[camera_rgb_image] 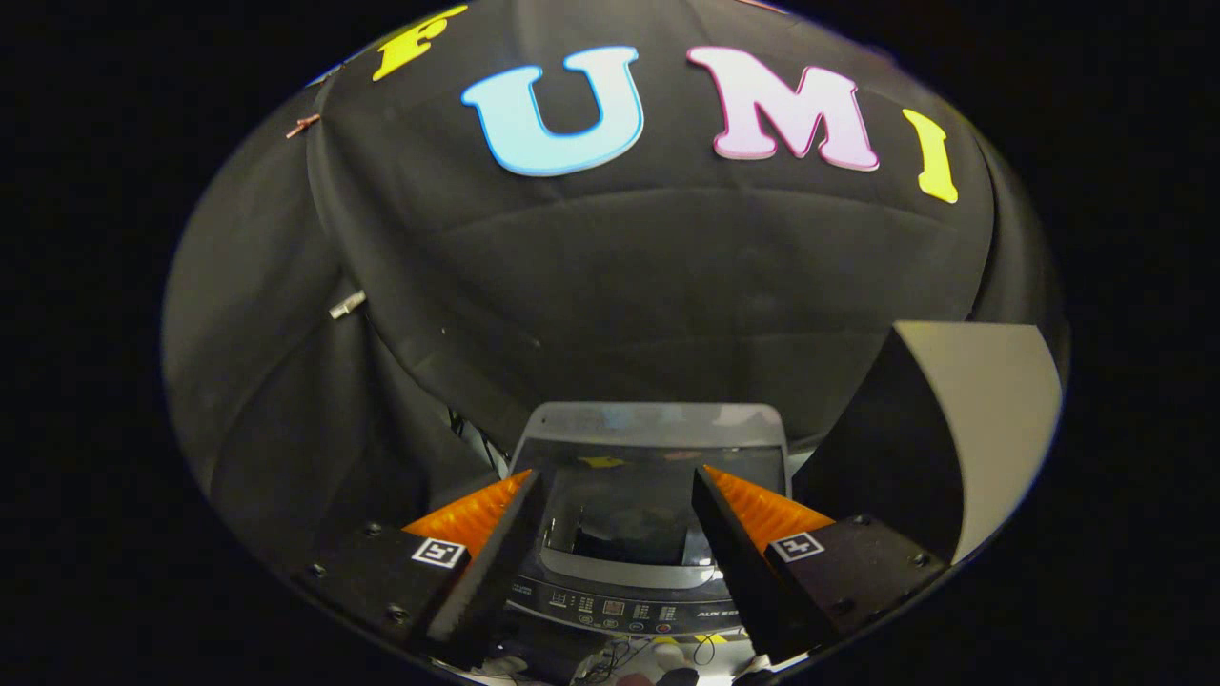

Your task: Put the clothes into the washing machine and then close the washing machine lid.

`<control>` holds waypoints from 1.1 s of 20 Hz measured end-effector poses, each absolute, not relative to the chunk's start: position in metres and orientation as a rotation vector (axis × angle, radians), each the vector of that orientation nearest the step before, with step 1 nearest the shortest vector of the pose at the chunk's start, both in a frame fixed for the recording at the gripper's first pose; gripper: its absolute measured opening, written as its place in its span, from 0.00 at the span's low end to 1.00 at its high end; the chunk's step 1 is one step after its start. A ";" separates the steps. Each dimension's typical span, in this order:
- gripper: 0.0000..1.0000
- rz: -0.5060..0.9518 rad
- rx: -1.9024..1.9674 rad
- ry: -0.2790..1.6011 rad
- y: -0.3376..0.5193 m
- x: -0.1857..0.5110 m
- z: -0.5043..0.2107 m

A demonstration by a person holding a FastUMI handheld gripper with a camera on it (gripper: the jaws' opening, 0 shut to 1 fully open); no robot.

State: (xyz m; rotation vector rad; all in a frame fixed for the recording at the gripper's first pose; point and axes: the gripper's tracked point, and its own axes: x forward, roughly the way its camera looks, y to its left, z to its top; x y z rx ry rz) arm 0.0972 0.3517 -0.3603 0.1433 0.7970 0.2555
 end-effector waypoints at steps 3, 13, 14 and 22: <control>1.00 0.282 0.177 0.724 0.329 0.083 -0.305; 0.99 0.274 0.190 0.460 0.173 0.052 -0.149; 0.99 0.265 0.185 0.437 0.155 0.049 -0.138; 0.99 0.144 0.122 0.252 0.020 0.029 -0.074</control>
